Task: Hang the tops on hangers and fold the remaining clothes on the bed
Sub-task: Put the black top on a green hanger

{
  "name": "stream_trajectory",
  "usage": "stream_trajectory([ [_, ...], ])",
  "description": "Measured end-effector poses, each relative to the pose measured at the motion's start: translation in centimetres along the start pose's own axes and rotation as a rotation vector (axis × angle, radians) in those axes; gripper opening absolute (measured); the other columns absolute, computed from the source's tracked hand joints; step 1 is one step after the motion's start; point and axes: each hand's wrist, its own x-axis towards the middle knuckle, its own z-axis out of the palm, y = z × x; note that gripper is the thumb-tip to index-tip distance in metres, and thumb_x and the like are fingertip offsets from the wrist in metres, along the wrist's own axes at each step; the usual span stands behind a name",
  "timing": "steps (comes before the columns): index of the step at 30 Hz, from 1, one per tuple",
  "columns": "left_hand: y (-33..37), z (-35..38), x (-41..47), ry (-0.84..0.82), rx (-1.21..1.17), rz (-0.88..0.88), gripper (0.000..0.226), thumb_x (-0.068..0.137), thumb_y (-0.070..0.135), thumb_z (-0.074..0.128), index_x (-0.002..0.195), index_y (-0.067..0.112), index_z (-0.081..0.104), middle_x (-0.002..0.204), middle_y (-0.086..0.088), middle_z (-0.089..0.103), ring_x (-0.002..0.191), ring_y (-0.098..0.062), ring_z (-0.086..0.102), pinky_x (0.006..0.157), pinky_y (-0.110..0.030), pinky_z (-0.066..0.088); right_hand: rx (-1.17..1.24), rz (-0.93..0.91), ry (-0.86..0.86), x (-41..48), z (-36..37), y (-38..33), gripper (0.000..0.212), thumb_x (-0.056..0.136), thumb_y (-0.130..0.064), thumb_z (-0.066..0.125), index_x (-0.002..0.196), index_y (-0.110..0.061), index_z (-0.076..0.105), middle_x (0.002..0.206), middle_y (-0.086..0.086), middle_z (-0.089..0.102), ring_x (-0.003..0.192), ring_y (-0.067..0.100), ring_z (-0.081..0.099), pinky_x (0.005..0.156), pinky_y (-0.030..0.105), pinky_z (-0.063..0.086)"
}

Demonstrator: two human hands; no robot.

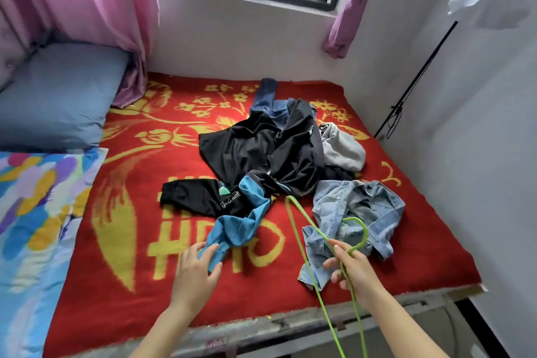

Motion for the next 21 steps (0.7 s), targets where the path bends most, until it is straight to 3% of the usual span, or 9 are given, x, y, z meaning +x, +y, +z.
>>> stream_trajectory([
  [5,1.1,2.5,5.9,-0.113,0.106,-0.153,0.047,0.091,0.031,0.056,0.136,0.018,0.047,0.135,-0.008,0.045,0.124,-0.027,0.04,0.101,-0.033,0.034,0.124,0.221,0.05,8.9,-1.0,-1.2,0.016,0.099,-0.021,0.042,0.09,-0.01,0.049,0.064,0.016,0.053,0.03,0.012,0.038,0.032,0.015,0.027],
  [10,3.0,5.5,13.3,-0.198,0.172,-0.304,0.05,0.094,0.036,0.049,0.14,0.022,0.037,0.138,-0.005,0.041,0.125,-0.024,0.038,0.102,-0.028,0.032,0.038,0.242,0.09,19.0,-1.1,-3.6,0.03,0.1,-0.024,0.036,0.074,-0.008,0.04,0.059,0.012,0.047,0.029,0.012,0.034,0.035,0.015,0.024],
  [14,4.4,8.7,17.3,-0.303,0.162,-0.42,0.052,0.094,0.036,0.048,0.142,0.022,0.033,0.14,-0.005,0.04,0.126,-0.023,0.039,0.103,-0.029,0.032,-0.192,0.114,0.033,25.1,-0.3,-5.1,0.031,0.099,-0.022,0.037,0.075,-0.005,0.047,0.066,0.012,0.056,0.028,0.01,0.044,0.034,0.02,0.031],
  [16,4.9,10.6,19.0,-0.341,0.144,-0.459,0.054,0.093,0.035,0.049,0.143,0.021,0.032,0.141,-0.005,0.04,0.128,-0.023,0.038,0.105,-0.03,0.031,-0.362,0.021,0.002,28.3,0.4,-5.6,0.034,0.099,-0.023,0.037,0.071,-0.007,0.046,0.067,0.01,0.057,0.031,0.01,0.049,0.042,0.026,0.039],
  [18,5.2,12.0,19.9,-0.377,0.142,-0.478,0.055,0.093,0.035,0.048,0.143,0.021,0.031,0.142,-0.005,0.04,0.13,-0.022,0.036,0.106,-0.029,0.029,-0.517,-0.064,-0.002,30.9,1.5,-6.1,0.036,0.098,-0.024,0.038,0.064,-0.011,0.039,0.065,0.008,0.057,0.041,0.018,0.057,0.056,0.034,0.044],
  [21,5.0,13.3,21.5,-0.416,0.159,-0.505,0.055,0.095,0.036,0.046,0.145,0.022,0.026,0.143,-0.003,0.037,0.13,-0.021,0.035,0.104,-0.027,0.029,-0.674,-0.151,-0.01,34.7,3.4,-6.6,0.039,0.096,-0.028,0.043,0.062,-0.016,0.029,0.064,0.011,0.058,0.072,0.034,0.064,0.064,0.035,0.038],
])
